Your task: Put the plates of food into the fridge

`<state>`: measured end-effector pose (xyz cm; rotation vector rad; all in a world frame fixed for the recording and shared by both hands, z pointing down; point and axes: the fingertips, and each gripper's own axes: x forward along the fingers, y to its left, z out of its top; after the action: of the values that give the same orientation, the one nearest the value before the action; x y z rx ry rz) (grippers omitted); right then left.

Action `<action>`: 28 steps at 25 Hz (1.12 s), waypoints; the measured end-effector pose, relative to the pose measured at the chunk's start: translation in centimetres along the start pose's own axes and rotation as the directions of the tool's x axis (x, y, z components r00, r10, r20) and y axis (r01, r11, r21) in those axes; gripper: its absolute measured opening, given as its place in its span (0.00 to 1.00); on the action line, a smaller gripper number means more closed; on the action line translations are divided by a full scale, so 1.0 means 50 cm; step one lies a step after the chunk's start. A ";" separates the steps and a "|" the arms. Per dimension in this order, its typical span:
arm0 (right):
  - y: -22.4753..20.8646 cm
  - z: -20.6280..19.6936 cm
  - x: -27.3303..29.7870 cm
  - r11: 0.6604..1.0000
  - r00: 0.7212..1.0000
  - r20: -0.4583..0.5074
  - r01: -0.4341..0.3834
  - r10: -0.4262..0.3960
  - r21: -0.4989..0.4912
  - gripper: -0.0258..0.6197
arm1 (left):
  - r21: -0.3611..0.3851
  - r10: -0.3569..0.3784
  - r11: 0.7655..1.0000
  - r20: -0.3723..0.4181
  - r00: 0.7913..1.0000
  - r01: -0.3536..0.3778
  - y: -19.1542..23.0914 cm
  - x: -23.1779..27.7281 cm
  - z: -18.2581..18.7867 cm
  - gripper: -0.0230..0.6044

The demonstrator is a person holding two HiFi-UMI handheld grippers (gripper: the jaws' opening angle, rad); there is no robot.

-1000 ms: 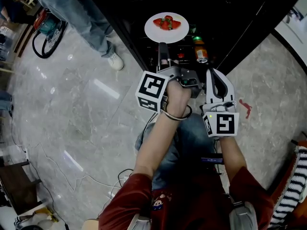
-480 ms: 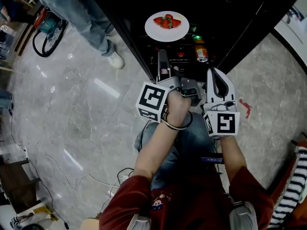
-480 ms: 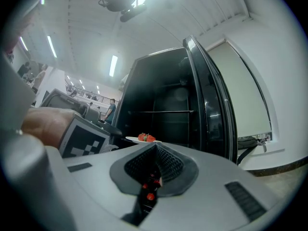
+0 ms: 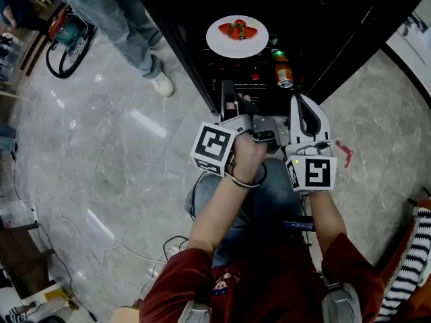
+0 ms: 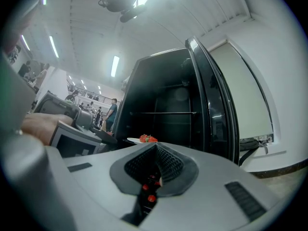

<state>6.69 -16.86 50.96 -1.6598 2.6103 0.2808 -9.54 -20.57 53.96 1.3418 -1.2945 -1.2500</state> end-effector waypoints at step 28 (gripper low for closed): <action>0.030 0.022 0.056 0.999 0.999 0.005 -0.043 0.043 0.014 0.04 | 0.872 -0.132 0.458 -0.127 0.983 0.174 -0.130 0.005 0.018 0.05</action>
<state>4.07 -18.55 49.70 -1.5981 2.6407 0.2666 -9.65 -20.21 47.40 2.2370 -1.9494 -0.5744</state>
